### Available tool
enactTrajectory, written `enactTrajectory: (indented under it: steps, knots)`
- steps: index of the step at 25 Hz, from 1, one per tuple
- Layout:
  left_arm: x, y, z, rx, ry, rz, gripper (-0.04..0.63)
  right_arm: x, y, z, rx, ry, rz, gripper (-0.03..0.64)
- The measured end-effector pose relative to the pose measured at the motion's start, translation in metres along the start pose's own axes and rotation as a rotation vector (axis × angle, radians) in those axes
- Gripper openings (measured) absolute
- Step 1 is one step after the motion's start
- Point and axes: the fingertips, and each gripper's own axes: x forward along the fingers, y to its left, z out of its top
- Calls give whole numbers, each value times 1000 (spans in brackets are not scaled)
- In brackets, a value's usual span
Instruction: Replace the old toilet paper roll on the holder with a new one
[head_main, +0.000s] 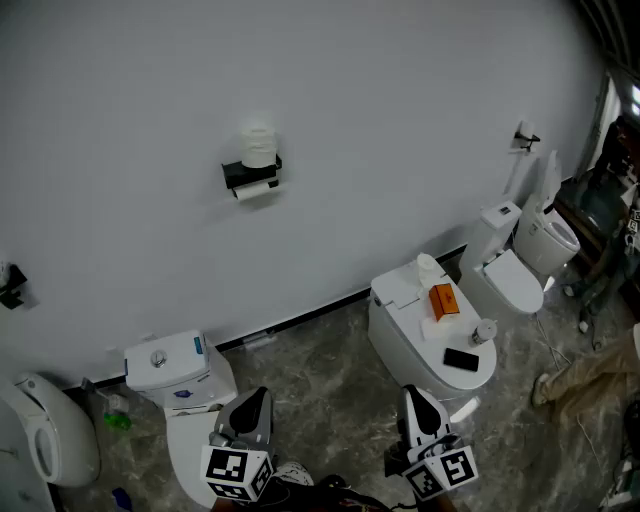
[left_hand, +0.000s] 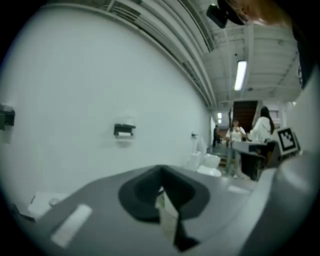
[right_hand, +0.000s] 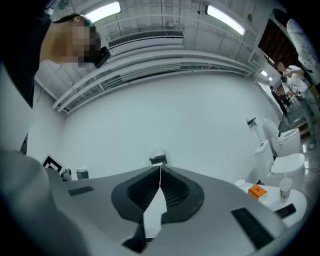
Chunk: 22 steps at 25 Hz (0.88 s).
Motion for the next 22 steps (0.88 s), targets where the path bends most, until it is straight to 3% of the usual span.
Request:
enactTrajectory:
  steps: [3, 8, 11, 22]
  knots:
    - [12, -2, 4, -58, -42, 8, 3, 13, -15, 0, -17, 8, 15, 14]
    - [36, 22, -1, -56, -31, 45, 3, 41, -17, -13, -11, 16, 36, 14]
    - [67, 39, -2, -99, -48, 40, 3, 71, -24, -20, -29, 32, 47, 14]
    - [248, 156, 61, -80, -96, 7, 3, 294, -45, -9, -105, -8, 96, 14]
